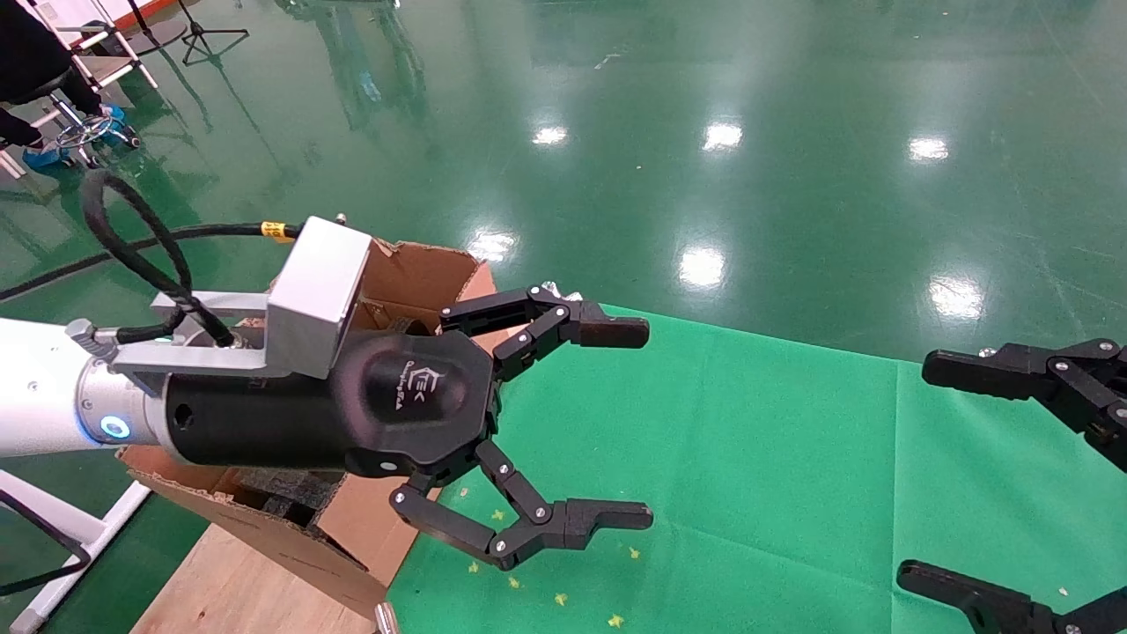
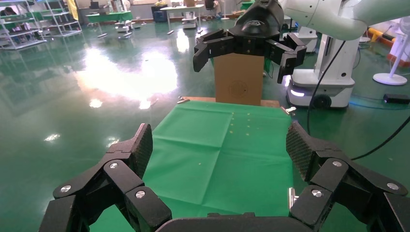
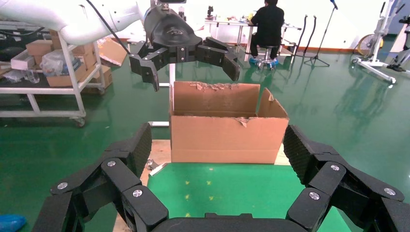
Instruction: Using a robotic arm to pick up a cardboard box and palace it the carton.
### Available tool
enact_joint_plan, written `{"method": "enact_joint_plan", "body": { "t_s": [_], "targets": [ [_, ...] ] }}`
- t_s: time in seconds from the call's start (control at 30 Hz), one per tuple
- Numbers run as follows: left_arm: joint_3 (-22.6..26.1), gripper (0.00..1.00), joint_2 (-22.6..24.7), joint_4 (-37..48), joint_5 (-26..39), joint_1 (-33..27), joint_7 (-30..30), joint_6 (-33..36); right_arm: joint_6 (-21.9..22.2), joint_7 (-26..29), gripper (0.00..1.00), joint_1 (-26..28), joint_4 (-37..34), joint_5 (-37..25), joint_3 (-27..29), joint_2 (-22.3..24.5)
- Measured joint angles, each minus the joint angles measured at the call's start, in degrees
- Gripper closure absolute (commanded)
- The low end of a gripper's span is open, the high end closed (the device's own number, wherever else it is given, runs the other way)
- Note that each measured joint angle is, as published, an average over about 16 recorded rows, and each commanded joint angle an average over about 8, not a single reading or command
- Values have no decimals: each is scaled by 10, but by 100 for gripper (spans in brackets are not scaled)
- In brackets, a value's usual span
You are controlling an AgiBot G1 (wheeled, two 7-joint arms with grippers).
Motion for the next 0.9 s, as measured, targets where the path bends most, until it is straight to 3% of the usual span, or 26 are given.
{"method": "enact_joint_plan", "body": {
  "t_s": [0.9],
  "targets": [
    [0, 0, 0, 0, 0, 0, 0, 0, 0, 0, 0, 0, 0, 0, 0, 0]
  ]
}}
